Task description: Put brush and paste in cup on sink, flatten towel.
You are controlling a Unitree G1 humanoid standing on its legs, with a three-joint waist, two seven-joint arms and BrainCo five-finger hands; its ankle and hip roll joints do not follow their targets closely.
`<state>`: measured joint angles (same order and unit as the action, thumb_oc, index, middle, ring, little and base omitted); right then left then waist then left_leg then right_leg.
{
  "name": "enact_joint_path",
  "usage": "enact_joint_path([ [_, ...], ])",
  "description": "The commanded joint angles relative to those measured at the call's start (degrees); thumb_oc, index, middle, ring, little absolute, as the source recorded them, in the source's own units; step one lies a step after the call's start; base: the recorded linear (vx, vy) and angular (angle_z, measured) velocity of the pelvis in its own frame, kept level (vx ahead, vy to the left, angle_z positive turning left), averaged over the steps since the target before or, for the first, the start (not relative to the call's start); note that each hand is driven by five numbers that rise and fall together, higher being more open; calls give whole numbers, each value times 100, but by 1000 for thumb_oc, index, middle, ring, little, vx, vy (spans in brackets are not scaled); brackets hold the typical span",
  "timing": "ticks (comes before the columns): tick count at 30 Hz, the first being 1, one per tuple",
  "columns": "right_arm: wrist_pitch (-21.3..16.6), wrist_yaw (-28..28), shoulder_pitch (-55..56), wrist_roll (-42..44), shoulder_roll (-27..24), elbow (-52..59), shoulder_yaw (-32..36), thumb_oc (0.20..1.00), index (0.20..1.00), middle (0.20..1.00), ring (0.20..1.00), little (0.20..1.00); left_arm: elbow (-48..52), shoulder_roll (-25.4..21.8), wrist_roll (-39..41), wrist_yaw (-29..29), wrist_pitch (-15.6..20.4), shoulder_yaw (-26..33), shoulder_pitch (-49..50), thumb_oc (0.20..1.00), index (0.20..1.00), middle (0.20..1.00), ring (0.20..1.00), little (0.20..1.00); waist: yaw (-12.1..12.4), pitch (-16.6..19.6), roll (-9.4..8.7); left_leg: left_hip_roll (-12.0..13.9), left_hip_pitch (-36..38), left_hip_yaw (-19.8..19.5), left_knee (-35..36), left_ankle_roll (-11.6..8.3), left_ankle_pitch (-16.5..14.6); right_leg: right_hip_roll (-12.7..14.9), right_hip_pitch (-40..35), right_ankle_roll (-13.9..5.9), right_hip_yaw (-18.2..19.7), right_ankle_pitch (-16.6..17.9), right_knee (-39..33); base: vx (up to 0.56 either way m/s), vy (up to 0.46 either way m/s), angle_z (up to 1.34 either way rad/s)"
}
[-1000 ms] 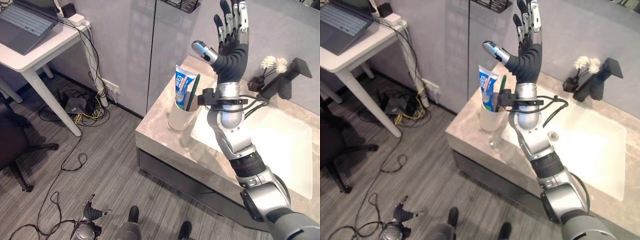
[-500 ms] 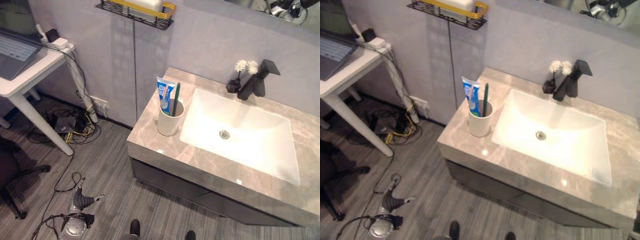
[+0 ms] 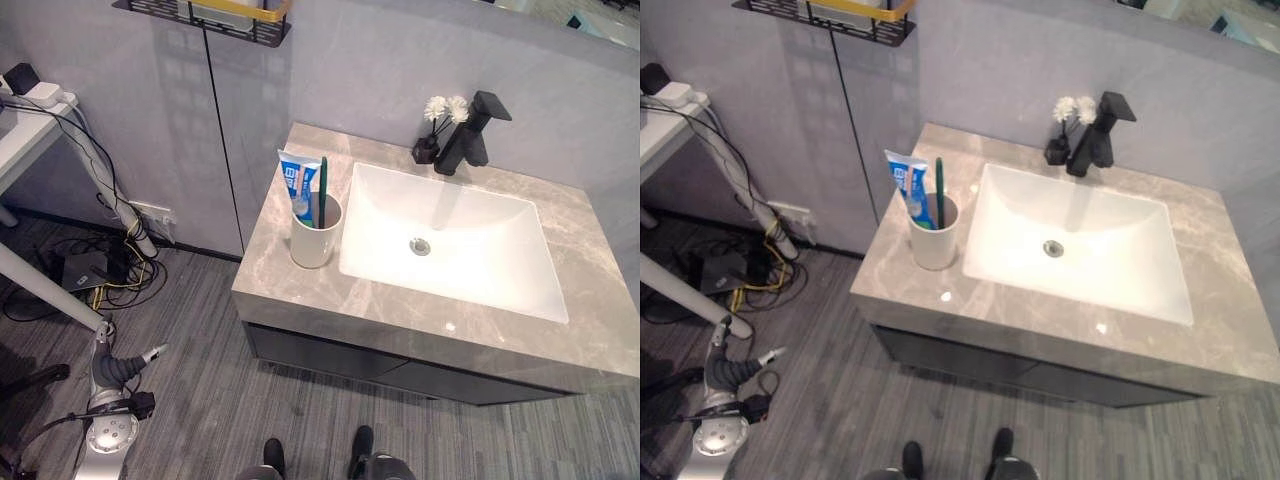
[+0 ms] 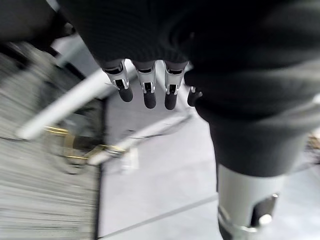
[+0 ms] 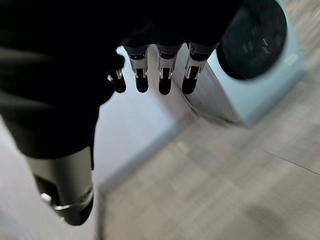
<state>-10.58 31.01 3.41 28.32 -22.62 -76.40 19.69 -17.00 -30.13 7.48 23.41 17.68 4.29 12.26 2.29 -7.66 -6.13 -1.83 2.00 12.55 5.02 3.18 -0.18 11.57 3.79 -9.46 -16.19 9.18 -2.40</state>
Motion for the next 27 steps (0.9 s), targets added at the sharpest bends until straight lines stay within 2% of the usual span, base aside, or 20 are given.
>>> enact_joint_path([
  [1, 259, -772, -189, -360, -44, -429, -368, 1000, 1000, 1000, 1000, 1000, 832, 108, 345, -324, 546, 575, -165, 1000, 1000, 1000, 1000, 1000, 108, 9, 274, 308, -129, -562, -2, -358, -106, -180, -208, -118, 10, -246, 97, 88, -113, -1],
  [4, 409, -1563, -163, -869, 280, -379, -1132, 1000, 1000, 1000, 1000, 1000, 1196, 190, 801, -856, 562, 822, -28, 1000, 1000, 1000, 1000, 1000, 130, 42, 281, 385, -29, -516, -2, -429, -109, -255, -362, -59, 28, -269, -80, 68, -104, 5],
  [5, 409, -1563, -163, -869, 281, -379, -1134, 1000, 1000, 1000, 1000, 1000, 1197, 189, 802, -857, 561, 825, -26, 1000, 1000, 1000, 1000, 1000, 128, 46, 278, 384, -34, -516, -2, -429, -107, -253, -357, -59, 28, -267, -82, 79, -100, -6],
  [7, 331, -1994, -132, -1526, 449, -17, -1777, 1000, 1000, 1000, 1000, 1000, 1531, 269, 1247, -1367, 632, 975, 134, 1000, 1000, 1000, 1000, 1000, 176, 57, 318, 444, 27, -504, -2, -494, -74, -299, -435, -4, 71, -321, -161, 84, -115, -12],
  [8, 315, -2130, -102, -1729, 507, 141, -2004, 1000, 1000, 1000, 1000, 1000, 1800, 257, 1383, -1595, 638, 1027, 230, 831, 831, 831, 831, 831, 191, 53, 336, 471, 76, -509, -2, -517, -94, -330, -496, 12, 66, -362, -175, 64, -108, -12],
  [9, 328, -2161, -117, -1792, 538, 147, -2074, 1000, 1000, 1000, 1000, 1000, 1874, 255, 1486, -1717, 630, 1029, 249, 489, 489, 489, 489, 489, 194, 77, 341, 475, 59, -512, -2, -531, -62, -330, -491, 27, 53, -364, -179, 44, -78, -10],
  [10, 328, -2161, -117, -1793, 540, 147, -2078, 1000, 1000, 1000, 1000, 1000, 1878, 254, 1495, -1728, 628, 1037, 256, 200, 200, 200, 200, 200, 188, 80, 340, 476, 58, -515, -2, -532, -61, -331, -491, 28, 50, -365, -179, 31, -59, -3],
  [15, 386, -2325, -241, -2348, 646, 368, -2580, 1000, 1000, 1000, 1000, 1000, 2622, 48, 2224, -2577, 523, 900, 404, 200, 200, 200, 200, 200, 225, 162, 483, 531, 109, -579, -14, -621, -16, -391, -638, 106, 6, -482, -236, 57, -86, 4],
  [18, 405, -2407, -249, -2475, 634, 421, -2687, 1000, 1000, 1000, 1000, 1000, 2939, -223, 2333, -2873, 465, 857, 489, 200, 200, 200, 200, 200, 228, 169, 531, 550, 119, -602, -33, -648, -3, -406, -669, 121, -11, -511, -230, 26, -52, 9],
  [22, 422, -2477, -177, -2602, 634, 408, -2738, 1000, 1000, 1000, 1000, 1000, 3260, -419, 2946, -3289, 333, 854, 573, 200, 200, 200, 200, 200, 223, 197, 601, 579, 131, -648, -37, -686, 24, -426, -722, 160, -61, -561, -228, 30, -54, 4],
  [24, 446, -2492, -146, -2730, 597, 402, -2757, 1000, 1000, 1000, 1000, 1000, 3472, -538, 3379, -3601, 185, 758, 614, 200, 200, 200, 200, 200, 198, 186, 651, 578, 138, -677, -41, -702, 40, -433, -748, 173, -90, -578, -226, 22, -32, 8],
  [27, 476, -2464, -155, -2825, 546, 340, -2746, 1000, 1000, 1000, 1000, 1000, 3588, -698, 3616, -3831, 19, 513, 689, 200, 200, 200, 200, 200, 177, 158, 728, 585, 134, -694, -48, -718, 54, -435, -751, 180, -98, -593, -218, 17, -28, 16],
])
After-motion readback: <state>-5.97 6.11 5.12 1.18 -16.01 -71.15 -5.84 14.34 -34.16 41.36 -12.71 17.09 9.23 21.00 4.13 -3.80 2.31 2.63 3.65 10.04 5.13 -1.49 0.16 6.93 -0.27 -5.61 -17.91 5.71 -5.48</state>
